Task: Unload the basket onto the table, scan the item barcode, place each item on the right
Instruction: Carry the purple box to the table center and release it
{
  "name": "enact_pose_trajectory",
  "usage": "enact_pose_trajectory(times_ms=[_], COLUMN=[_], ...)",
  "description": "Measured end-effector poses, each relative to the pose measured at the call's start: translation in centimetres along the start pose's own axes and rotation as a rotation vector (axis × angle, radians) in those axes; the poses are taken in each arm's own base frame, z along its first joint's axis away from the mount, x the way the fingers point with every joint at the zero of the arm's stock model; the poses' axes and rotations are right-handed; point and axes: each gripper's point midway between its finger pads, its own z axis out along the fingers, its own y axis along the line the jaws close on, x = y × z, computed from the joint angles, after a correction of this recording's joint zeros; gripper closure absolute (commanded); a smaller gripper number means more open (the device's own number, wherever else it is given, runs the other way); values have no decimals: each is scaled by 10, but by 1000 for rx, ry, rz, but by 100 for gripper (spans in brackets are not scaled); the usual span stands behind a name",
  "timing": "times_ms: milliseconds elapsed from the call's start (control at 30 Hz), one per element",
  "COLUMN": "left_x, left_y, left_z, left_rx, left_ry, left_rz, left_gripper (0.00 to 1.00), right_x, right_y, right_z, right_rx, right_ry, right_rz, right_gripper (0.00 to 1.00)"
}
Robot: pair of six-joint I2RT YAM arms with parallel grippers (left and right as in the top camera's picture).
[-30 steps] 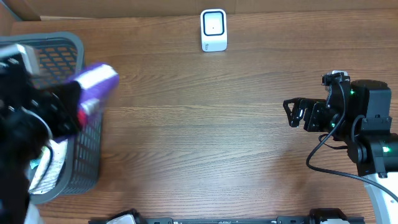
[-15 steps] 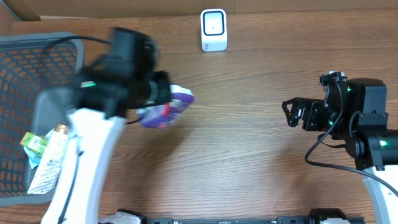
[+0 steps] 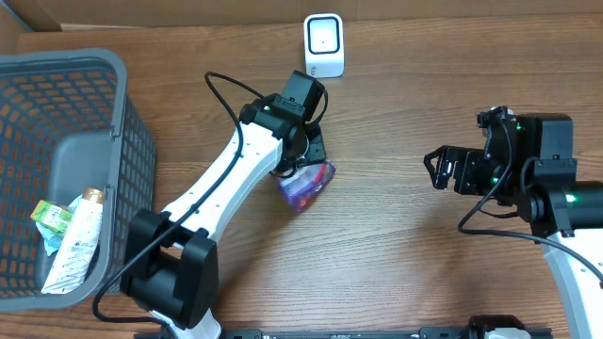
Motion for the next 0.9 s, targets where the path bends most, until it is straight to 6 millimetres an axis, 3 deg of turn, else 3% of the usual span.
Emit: enact_pose_trajectory(times_ms=[167, 267, 433, 500, 533, 567, 600, 700, 733, 900], left_x=[1, -8, -41, -54, -60, -63, -63, -57, -56, -50], left_y=[3, 7, 6, 6, 5, 3, 3, 6, 6, 17], left_z=[-6, -25, -87, -122, -143, -155, -172, -203, -207, -222], left_rx=[-24, -71, -127, -133, -123, -115, -107, -103, -104, -123], left_ry=[8, -18, -147, -203, -234, -253, -268, -285, -287, -272], left_rz=[20, 43, 83, 117, 142, 168, 208, 287, 300, 338], left_gripper=[0, 0, 0, 0, 5, 16, 39, 89, 96, 96], right_x=[0, 0, 0, 0, 0, 0, 0, 0, 0, 0], right_y=[0, 0, 0, 0, 0, 0, 0, 0, 0, 0], right_z=[0, 1, 1, 1, 1, 1, 1, 1, 1, 1], right_rx=[0, 0, 0, 1, 1, 1, 0, 0, 1, 1], right_ry=[0, 1, 3, 3, 3, 3, 3, 3, 4, 4], right_rz=[0, 0, 1, 1, 1, 1, 1, 2, 1, 2], right_gripper=[0, 0, 0, 0, 0, 0, 0, 0, 0, 0])
